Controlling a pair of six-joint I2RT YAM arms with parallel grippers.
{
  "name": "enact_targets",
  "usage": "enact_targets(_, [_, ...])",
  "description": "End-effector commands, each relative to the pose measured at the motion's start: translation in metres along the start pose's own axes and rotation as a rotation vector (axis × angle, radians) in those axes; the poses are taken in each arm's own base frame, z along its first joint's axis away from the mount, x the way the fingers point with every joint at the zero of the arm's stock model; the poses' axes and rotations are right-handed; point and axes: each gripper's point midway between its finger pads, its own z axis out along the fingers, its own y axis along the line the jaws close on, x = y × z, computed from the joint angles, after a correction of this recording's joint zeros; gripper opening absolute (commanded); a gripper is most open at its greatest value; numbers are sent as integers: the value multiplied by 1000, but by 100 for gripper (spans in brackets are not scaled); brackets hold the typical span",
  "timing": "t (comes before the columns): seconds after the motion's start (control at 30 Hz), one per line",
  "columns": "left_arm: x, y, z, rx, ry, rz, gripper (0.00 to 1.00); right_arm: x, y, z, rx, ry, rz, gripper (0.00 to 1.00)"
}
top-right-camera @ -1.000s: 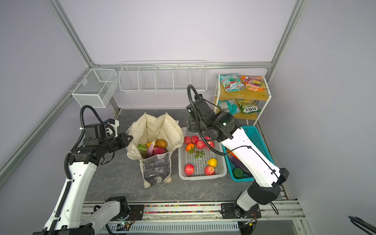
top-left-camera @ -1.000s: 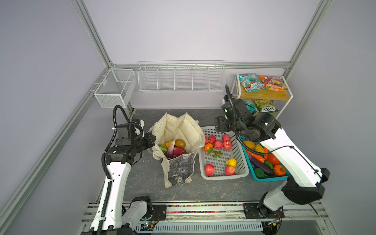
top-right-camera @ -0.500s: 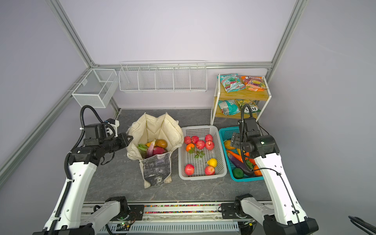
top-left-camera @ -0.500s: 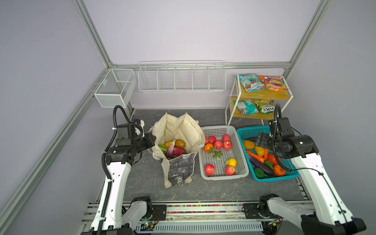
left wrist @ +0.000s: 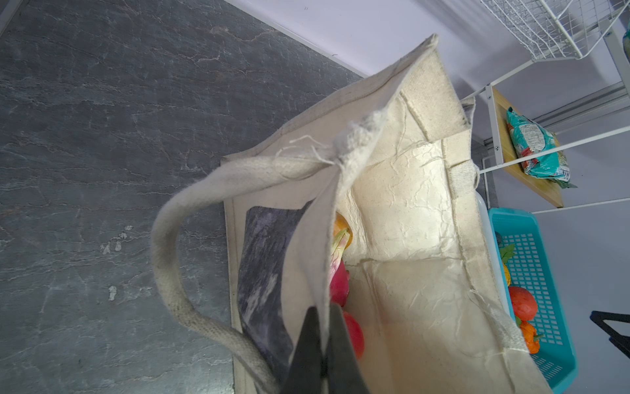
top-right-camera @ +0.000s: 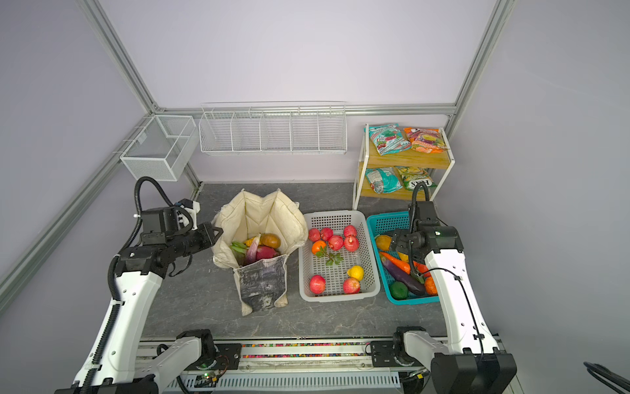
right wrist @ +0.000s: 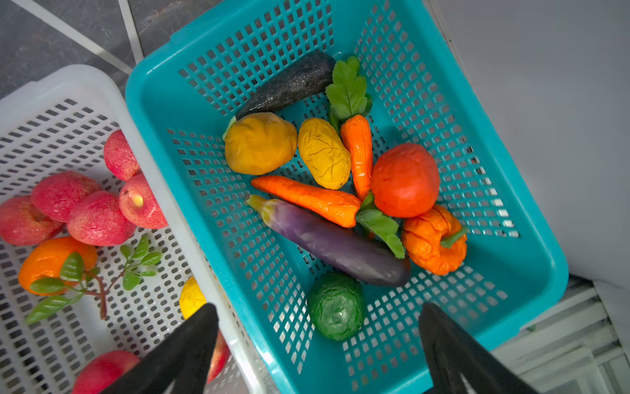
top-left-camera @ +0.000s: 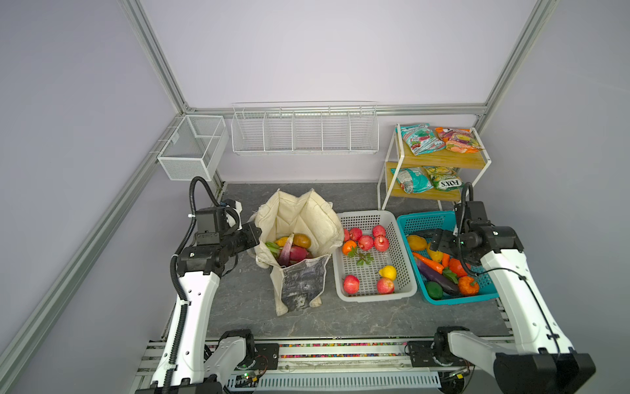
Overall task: Place the food into the grocery bag and tie it
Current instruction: 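Lower the right gripper onto the yellow mango and close on it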
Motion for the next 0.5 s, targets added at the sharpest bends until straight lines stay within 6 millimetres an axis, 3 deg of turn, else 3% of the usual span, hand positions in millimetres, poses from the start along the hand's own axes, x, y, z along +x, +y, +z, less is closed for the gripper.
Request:
enact_targets(0.0, [0, -1, 2, 5, -4, 23, 0, -14, 15, 28, -36, -30, -63, 99])
enact_targets(0.17, [0, -1, 2, 6, -2, 23, 0, -9, 6, 60, 56, 45, -116, 100])
enact_targets(0.47, [0, -1, 2, 8, -4, 20, 0, -7, -15, 95, 137, 162, -99, 100])
